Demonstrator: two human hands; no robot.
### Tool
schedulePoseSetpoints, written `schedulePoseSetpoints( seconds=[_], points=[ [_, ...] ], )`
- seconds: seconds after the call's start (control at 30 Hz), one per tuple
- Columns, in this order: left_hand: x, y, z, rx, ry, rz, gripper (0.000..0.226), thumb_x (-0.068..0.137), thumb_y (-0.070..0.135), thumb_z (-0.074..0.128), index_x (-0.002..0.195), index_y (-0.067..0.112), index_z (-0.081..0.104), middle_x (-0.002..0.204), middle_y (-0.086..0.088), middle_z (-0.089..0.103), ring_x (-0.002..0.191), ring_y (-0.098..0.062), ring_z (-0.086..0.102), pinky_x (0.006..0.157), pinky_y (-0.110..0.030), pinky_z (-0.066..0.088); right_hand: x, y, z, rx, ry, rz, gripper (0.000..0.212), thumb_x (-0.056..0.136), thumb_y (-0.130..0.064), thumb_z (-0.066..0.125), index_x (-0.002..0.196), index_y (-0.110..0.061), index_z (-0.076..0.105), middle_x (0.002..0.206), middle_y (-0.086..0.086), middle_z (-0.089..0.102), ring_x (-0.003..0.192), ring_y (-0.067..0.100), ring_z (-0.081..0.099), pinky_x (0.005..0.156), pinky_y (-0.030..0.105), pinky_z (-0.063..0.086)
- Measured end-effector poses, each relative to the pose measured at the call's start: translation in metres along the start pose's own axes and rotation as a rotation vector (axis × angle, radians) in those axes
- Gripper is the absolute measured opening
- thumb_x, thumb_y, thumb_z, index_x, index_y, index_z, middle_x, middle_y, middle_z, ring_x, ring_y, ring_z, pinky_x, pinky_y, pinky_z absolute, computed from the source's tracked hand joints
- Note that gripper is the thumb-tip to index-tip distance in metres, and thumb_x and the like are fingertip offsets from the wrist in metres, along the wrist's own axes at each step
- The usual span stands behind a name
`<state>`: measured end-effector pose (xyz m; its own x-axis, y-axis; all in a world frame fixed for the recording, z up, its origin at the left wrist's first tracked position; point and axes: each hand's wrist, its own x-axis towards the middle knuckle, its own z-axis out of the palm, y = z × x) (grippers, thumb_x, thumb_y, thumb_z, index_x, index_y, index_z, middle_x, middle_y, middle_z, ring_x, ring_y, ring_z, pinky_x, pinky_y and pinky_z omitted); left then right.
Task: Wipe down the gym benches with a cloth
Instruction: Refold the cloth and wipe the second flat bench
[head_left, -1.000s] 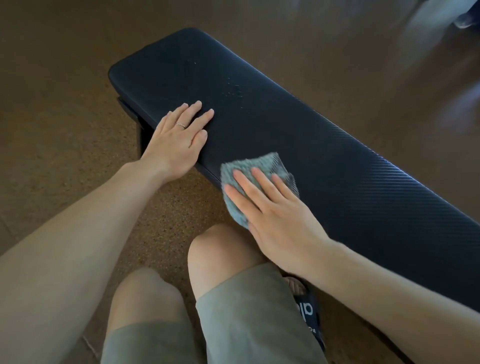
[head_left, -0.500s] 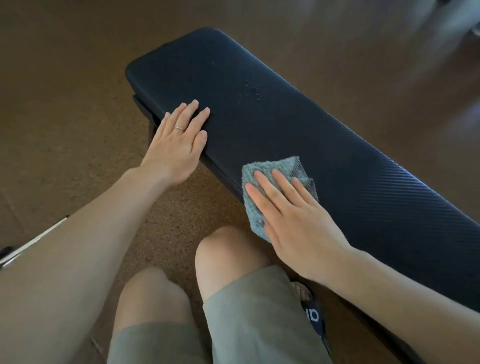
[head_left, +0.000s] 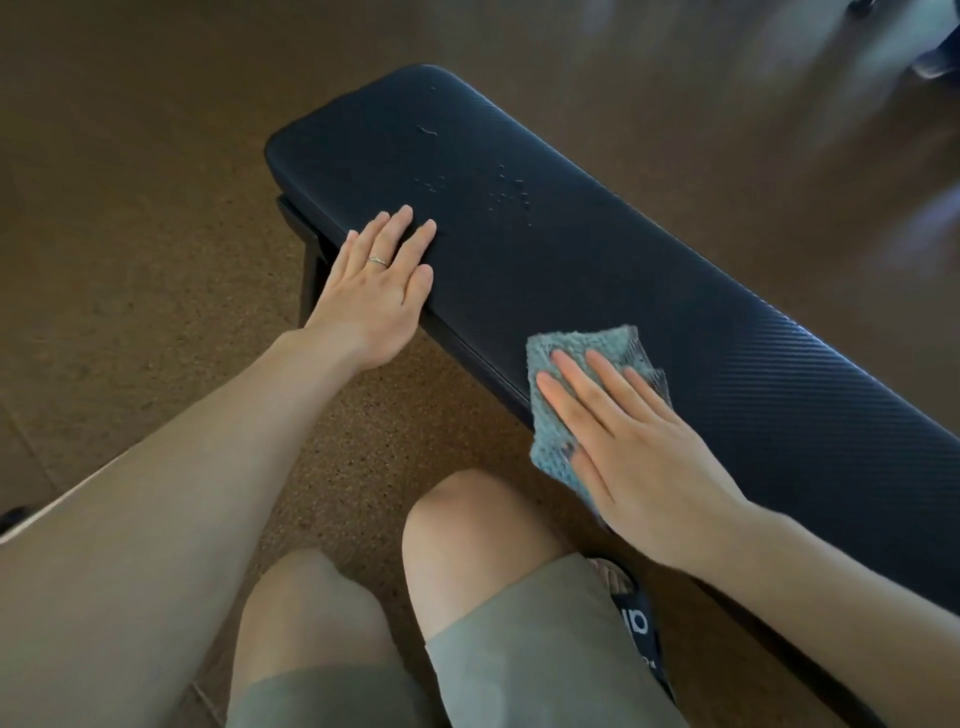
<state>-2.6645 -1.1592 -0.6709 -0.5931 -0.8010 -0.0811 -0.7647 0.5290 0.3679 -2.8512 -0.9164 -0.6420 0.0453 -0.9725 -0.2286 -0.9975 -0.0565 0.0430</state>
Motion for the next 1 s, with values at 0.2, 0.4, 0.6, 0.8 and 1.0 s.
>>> schedulePoseSetpoints(
  seconds=[0.2, 0.4, 0.6, 0.8, 1.0],
  points=[
    [0.003, -0.004, 0.001, 0.030, -0.013, 0.005, 0.055, 0.112, 0.043, 0.013, 0.166, 0.034, 0.006, 0.174, 0.008, -0.006, 0.159, -0.012, -0.012, 0.128, -0.036, -0.010, 0.127, -0.019, -0.023, 0.162, 0.041, 0.155, 0.060, 0.109, -0.040, 0.012, 0.163, -0.023, -0.007, 0.171, 0.000, -0.011, 0.157, 0.024, -0.013, 0.128, 0.044, -0.002],
    [0.004, -0.005, 0.000, 0.027, -0.033, 0.006, 0.055, 0.112, 0.044, 0.012, 0.166, 0.034, 0.005, 0.174, 0.007, -0.006, 0.159, -0.013, -0.012, 0.128, -0.037, -0.010, 0.044, -0.021, -0.006, 0.134, 0.061, 0.089, 0.063, 0.104, -0.045, 0.007, 0.163, -0.024, -0.002, 0.172, -0.001, -0.003, 0.158, 0.021, -0.006, 0.127, 0.041, -0.001],
    [0.004, 0.003, 0.001, 0.033, -0.030, -0.025, 0.055, 0.112, 0.043, 0.012, 0.165, 0.034, 0.005, 0.174, 0.008, -0.007, 0.159, -0.013, -0.013, 0.128, -0.037, -0.012, 0.057, 0.000, -0.007, 0.188, 0.059, 0.130, 0.059, 0.106, -0.045, 0.008, 0.163, -0.031, -0.004, 0.171, -0.006, -0.008, 0.157, 0.019, -0.010, 0.125, 0.037, -0.007],
    [0.006, -0.001, 0.000, 0.055, -0.047, -0.013, 0.054, 0.112, 0.042, 0.013, 0.165, 0.035, 0.004, 0.173, 0.010, -0.007, 0.158, -0.012, -0.013, 0.127, -0.036, -0.012, 0.141, 0.008, -0.027, 0.246, 0.036, 0.249, 0.060, 0.109, -0.043, 0.012, 0.163, -0.025, -0.007, 0.171, -0.001, -0.011, 0.157, 0.025, -0.012, 0.128, 0.046, -0.004],
    [0.003, -0.001, 0.001, 0.043, -0.030, -0.029, 0.055, 0.111, 0.045, 0.010, 0.165, 0.036, 0.004, 0.173, 0.011, -0.008, 0.158, -0.009, -0.014, 0.126, -0.032, -0.015, 0.036, 0.008, -0.006, 0.157, 0.042, 0.083, 0.063, 0.104, -0.047, 0.001, 0.163, -0.026, 0.004, 0.171, -0.003, 0.002, 0.158, 0.022, -0.002, 0.127, 0.041, 0.003]
  ],
)
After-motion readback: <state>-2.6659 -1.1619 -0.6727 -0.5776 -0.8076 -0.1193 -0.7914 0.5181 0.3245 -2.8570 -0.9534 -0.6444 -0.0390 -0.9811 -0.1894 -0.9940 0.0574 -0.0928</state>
